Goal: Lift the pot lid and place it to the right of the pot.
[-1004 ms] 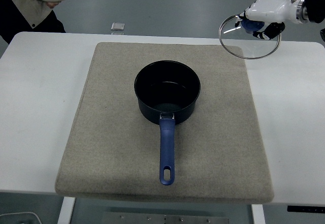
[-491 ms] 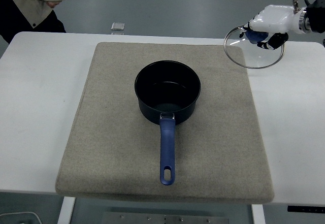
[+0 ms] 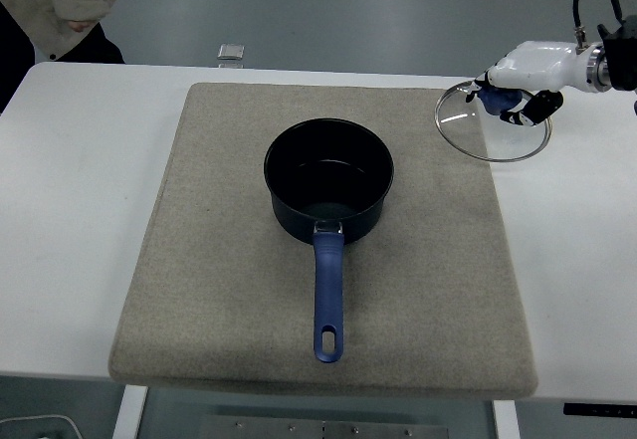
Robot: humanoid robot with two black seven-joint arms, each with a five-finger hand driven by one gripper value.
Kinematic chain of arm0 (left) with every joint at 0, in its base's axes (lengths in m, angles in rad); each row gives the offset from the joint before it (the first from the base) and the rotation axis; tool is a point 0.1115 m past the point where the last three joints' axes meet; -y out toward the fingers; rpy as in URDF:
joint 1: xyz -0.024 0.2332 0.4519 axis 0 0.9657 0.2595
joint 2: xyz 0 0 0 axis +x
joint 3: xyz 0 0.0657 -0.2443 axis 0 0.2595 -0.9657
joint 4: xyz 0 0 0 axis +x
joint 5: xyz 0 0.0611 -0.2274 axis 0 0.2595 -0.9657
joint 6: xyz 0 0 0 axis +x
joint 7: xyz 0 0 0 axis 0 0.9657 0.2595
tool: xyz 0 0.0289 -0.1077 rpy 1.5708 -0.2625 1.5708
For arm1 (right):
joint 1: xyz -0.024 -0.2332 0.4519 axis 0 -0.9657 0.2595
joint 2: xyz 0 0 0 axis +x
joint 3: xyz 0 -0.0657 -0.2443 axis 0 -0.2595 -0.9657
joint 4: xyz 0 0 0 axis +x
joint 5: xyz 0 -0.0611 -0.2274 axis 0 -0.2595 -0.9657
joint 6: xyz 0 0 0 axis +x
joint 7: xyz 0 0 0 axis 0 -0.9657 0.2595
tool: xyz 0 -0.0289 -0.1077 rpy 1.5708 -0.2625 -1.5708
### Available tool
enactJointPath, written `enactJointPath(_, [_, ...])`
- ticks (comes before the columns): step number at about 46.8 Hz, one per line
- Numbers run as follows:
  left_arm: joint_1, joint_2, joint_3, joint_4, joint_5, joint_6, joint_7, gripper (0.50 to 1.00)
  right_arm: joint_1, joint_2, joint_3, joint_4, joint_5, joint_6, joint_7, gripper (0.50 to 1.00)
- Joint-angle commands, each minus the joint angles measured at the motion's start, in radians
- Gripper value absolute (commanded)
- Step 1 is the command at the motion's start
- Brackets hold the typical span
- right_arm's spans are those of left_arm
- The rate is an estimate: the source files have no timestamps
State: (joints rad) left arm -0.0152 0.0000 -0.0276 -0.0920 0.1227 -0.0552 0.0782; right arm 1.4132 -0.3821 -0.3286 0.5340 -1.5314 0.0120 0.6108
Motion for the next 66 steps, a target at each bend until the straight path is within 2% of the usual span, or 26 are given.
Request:
enactJointPath(1, [0.0, 0.0, 0.0, 0.0, 0.0, 0.0, 0.0, 1.0, -0.005, -0.012, 0.002, 0.018, 0.0, -0.004, 0.0, 0.5])
enactJointPath(18, [0.0, 0.0, 0.0, 0.0, 0.0, 0.0, 0.0, 1.0, -0.051, -0.047, 0.002, 0.027, 0.013, -0.037, 0.0, 0.5])
enactJointPath(28, [0.0, 0.0, 0.0, 0.0, 0.0, 0.0, 0.0, 1.0, -0.08, -0.075, 0.0, 0.083, 0.031, -0.043, 0.0, 0.5])
enactJointPath(40, [0.0, 0.0, 0.0, 0.0, 0.0, 0.0, 0.0, 1.0, -0.08, -0.086, 0.005, 0.144, 0.051, -0.046, 0.0, 0.5])
enactJointPath(56, [0.0, 0.0, 0.0, 0.0, 0.0, 0.0, 0.0, 1.0, -0.077, -0.086, 0.005, 0.175, 0.05, -0.046, 0.0, 0.5])
enactJointPath(66, [0.0, 0.0, 0.0, 0.0, 0.0, 0.0, 0.0, 1.0, -0.077, -0.083, 0.014, 0.182, 0.05, -0.075, 0.0, 0.5])
